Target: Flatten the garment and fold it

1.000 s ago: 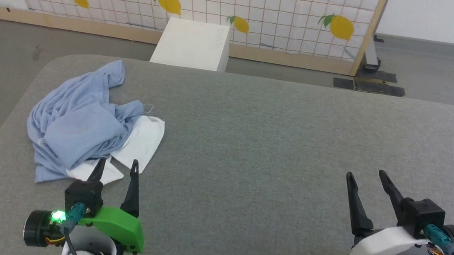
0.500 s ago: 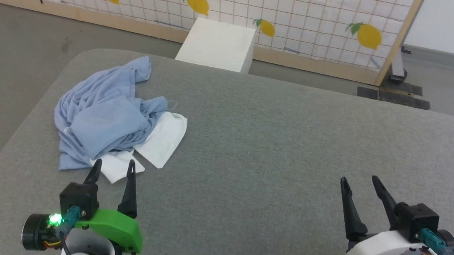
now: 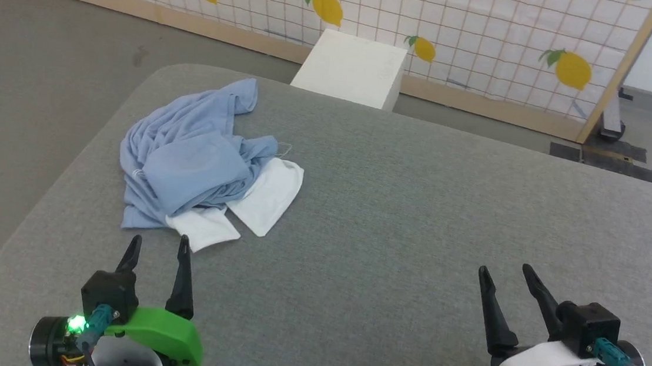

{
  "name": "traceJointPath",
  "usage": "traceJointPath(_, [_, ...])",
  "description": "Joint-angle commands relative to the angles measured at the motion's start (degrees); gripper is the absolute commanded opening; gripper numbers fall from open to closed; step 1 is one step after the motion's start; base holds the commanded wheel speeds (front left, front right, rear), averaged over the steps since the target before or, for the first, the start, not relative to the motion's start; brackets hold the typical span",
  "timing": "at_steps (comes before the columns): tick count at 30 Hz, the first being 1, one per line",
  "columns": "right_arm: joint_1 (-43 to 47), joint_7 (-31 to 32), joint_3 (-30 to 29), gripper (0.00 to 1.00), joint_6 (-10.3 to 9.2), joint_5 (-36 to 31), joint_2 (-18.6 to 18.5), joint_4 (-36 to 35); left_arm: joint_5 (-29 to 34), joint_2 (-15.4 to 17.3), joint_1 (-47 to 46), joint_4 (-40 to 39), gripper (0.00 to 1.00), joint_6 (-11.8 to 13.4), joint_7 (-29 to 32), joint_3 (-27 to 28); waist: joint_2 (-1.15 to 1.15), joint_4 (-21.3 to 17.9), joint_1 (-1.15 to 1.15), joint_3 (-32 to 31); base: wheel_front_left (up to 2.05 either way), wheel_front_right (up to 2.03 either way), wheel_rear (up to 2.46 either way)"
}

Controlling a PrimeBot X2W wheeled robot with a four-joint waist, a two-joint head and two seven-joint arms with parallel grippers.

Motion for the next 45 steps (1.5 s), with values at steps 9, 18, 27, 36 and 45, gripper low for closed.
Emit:
traceJointPath(9, [0.6, -1.4, 0.8, 1.0, -0.04, 1.5, 0.0, 1.5, -1.6, 0.6, 1.1, 0.8, 1.0, 1.1, -1.5, -0.3, 0.0, 3.1, 0.0, 0.0, 0.0, 0.0, 0.0])
traceJointPath(18, [0.7, -2.0, 1.4, 1.0, -0.05, 2.3, 0.0, 2.4, -2.5, 0.7, 1.3, 1.3, 1.0, 1.9, -2.6, -0.7, 0.0, 5.2, 0.0, -0.2, 0.0, 0.0, 0.0])
traceJointPath(27, [0.6, -2.8, 1.3, 1.0, -0.06, 3.1, 0.0, 3.0, -3.5, 0.9, 1.5, 1.8, 1.0, 2.8, -3.6, -0.9, 0.0, 7.0, 0.0, 0.0, 0.0, 0.0, 0.0])
traceJointPath(36, [0.6, -3.4, 1.3, 1.0, -0.06, 3.8, 0.0, 3.9, -4.6, 1.0, 1.6, 2.6, 1.0, 3.5, -4.7, -1.1, 0.0, 8.8, 0.0, -0.1, 0.0, 0.0, 0.0])
traceJointPath(45, [0.5, -4.0, 1.6, 1.0, -0.07, 4.5, 0.0, 4.7, -5.6, 1.1, 1.3, 3.4, 1.0, 4.2, -5.7, -1.4, 0.0, 10.3, 0.0, 0.2, 0.0, 0.0, 0.0])
